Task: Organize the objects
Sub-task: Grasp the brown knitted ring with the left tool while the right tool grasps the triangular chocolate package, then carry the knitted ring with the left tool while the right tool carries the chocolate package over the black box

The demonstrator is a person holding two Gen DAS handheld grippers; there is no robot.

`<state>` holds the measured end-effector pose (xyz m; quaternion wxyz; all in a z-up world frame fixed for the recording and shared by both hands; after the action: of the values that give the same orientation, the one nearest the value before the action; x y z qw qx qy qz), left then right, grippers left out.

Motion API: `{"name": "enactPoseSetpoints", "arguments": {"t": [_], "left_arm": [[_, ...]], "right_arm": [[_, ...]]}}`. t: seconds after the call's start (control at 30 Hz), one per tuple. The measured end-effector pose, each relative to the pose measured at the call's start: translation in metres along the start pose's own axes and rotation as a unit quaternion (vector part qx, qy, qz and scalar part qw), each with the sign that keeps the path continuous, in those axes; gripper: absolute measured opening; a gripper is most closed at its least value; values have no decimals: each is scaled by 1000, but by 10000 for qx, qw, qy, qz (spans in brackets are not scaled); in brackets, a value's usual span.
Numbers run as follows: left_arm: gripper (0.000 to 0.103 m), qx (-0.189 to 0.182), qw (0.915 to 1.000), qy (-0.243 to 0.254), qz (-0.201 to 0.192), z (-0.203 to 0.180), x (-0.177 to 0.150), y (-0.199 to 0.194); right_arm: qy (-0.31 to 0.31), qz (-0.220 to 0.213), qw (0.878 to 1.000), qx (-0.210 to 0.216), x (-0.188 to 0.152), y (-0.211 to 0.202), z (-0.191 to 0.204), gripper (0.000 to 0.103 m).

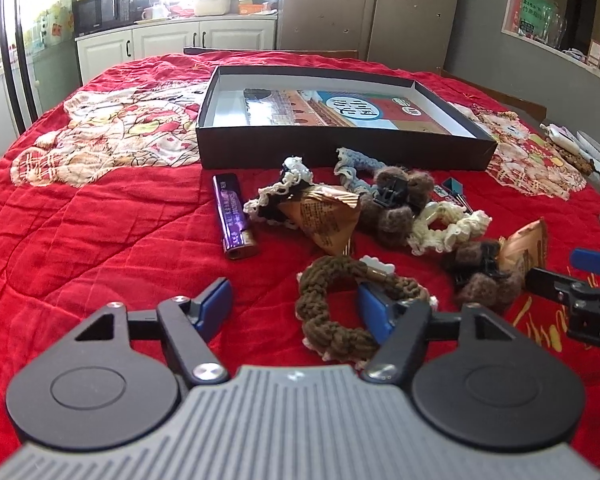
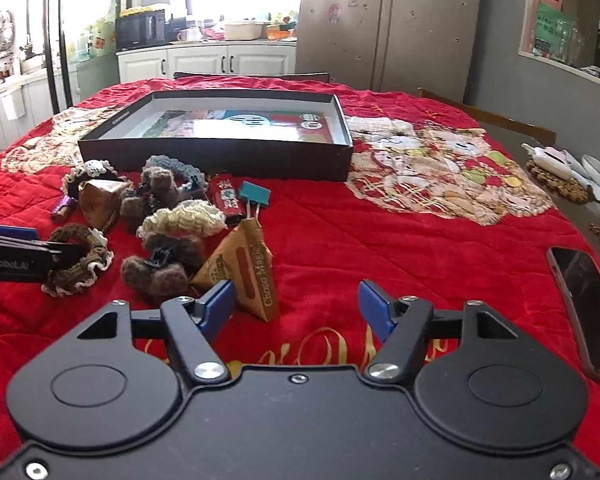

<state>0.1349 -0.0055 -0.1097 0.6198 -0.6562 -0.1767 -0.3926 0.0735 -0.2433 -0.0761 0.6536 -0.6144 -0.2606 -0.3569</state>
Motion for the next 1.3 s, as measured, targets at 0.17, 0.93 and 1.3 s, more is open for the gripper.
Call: {"name": "enactPoseSetpoints", "arguments": {"t": [0.17,0.93,1.3], "left_arm": [[50,-116,9999,-66,-34,0,3,0],[12,-466,9984,-98,-298,2,22,-21],[12,-379,9971,17,-656,16,89,-26]], "right_arm": [[-223,14,9997,136,3,5,12,65],[-280,178,9980,545,20,2,25,26],[-351,-22,9960,817,77,-2,34,26]]}}
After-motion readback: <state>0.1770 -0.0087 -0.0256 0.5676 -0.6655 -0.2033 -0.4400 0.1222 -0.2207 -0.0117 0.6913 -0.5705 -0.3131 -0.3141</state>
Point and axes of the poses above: each gripper's, at about its wrist camera, not at the fingertips, and y roughly the way its jaws point, z to its left, x to its top, the point moved 10 cm from there along y, roughly the way its jaws point, and after that the axes turned 12 degrees about y, right-handed, at the moved point
